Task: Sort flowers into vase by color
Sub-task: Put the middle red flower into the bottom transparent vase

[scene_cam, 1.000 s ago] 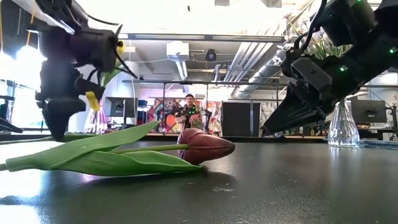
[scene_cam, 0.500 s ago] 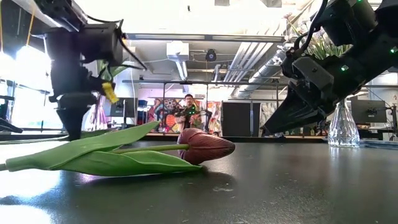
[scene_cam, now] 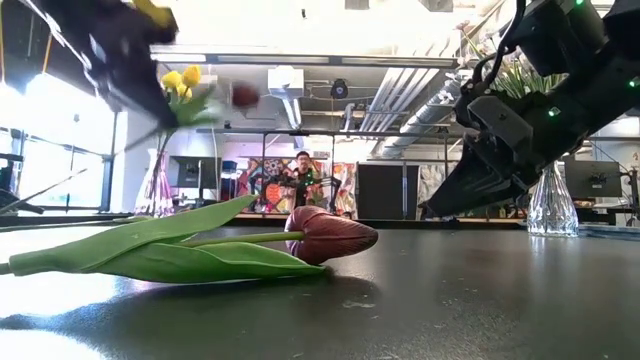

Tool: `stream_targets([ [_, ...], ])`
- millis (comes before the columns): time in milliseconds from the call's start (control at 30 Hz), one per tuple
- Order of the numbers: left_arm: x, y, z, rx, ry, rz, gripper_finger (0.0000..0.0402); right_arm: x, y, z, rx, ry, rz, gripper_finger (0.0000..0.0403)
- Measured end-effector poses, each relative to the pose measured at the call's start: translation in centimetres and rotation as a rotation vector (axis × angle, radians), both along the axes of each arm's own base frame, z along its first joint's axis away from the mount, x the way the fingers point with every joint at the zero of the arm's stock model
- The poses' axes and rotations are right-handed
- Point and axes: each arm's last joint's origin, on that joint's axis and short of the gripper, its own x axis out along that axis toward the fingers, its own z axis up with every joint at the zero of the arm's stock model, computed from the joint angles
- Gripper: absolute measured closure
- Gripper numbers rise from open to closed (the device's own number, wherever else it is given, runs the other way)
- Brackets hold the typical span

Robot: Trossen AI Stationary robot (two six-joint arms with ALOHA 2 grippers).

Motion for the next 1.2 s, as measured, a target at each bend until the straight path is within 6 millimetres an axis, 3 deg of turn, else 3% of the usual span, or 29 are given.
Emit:
stream_targets([
  [400, -2.7, -7.1, 2.8, 0.155, -0.36, -0.216, 0.0401, 0.2, 0.1, 0.2, 0.031, -0.041, -0.025, 0.0269],
  [633, -5.7, -10.5, 3.3, 0.153, -0.471, -0.347, 0.0401, 0.3, 0.1, 0.4, 0.05, -0.069, -0.049, 0.0269],
  [900, -9.8, -13.1, 3.7, 0.155, -0.545, -0.535, 0.0401, 0.6, 0.2, 0.8, 0.092, -0.134, -0.078, 0.0269],
  [1200, -14.3, -14.1, 5.5, 0.25, -0.744, -0.492, 0.0401, 0.7, 0.2, 1.0, 0.139, -0.175, -0.103, 0.0269],
])
